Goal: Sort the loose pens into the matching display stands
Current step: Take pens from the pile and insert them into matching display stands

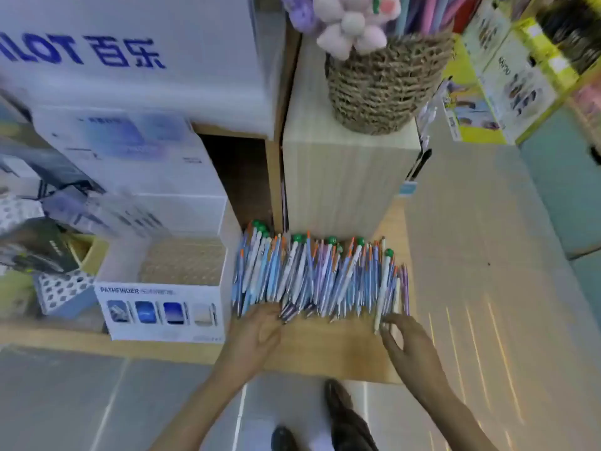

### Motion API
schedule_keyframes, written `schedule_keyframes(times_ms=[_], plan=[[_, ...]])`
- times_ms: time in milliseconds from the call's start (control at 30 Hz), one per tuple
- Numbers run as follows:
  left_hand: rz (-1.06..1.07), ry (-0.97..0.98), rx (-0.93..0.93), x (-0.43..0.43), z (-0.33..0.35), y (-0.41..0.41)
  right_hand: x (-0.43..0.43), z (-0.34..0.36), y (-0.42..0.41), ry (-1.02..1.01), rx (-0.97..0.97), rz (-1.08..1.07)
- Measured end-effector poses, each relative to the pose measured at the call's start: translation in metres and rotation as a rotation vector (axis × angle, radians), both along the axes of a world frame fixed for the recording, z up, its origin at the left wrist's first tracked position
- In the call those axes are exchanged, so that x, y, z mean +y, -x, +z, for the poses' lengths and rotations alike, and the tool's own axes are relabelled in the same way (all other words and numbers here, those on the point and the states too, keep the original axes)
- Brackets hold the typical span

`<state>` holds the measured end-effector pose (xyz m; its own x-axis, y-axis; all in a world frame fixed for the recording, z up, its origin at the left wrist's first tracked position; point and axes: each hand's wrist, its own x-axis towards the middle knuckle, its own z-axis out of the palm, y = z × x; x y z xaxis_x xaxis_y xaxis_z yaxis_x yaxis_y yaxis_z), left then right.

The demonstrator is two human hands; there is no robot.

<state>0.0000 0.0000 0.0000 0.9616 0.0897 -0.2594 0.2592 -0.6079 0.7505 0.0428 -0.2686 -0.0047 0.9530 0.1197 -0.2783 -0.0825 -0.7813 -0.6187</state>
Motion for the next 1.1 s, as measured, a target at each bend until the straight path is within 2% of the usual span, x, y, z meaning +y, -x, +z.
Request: schedule_keyframes(times_ms=[100, 233, 367, 533, 667, 833, 1100], plan=[[0.015, -0.084, -0.111, 0.009, -0.019, -0.042, -0.006, -0.015, -0.037, 0.025, -0.129, -0.025], [0.019, -0.214, -0.161, 0.007, -0.036, -0.093, -0.007, -0.033, -0.080, -0.007, -0.114, -0.092], [0.219, -0.300, -0.030, 0.011, -0.059, -0.120, -0.009, -0.062, -0.096, -0.116, -0.033, -0.286], [0.270, -0.442, -0.041, -0.001, -0.068, -0.122, -0.008, -0.084, -0.087, -0.174, 0.021, -0.290], [0.292, -0.391, 0.048, -0.009, -0.059, -0.123, 0.005, -0.076, -0.076, -0.252, -0.006, -0.396], [0.424, -0.266, 0.101, -0.012, -0.055, -0.122, 0.024, -0.089, -0.074, -0.105, -0.072, -0.563], [0.438, -0.157, 0.153, -0.005, -0.055, -0.116, 0.059, -0.088, -0.081, -0.250, -0.066, -0.454]])
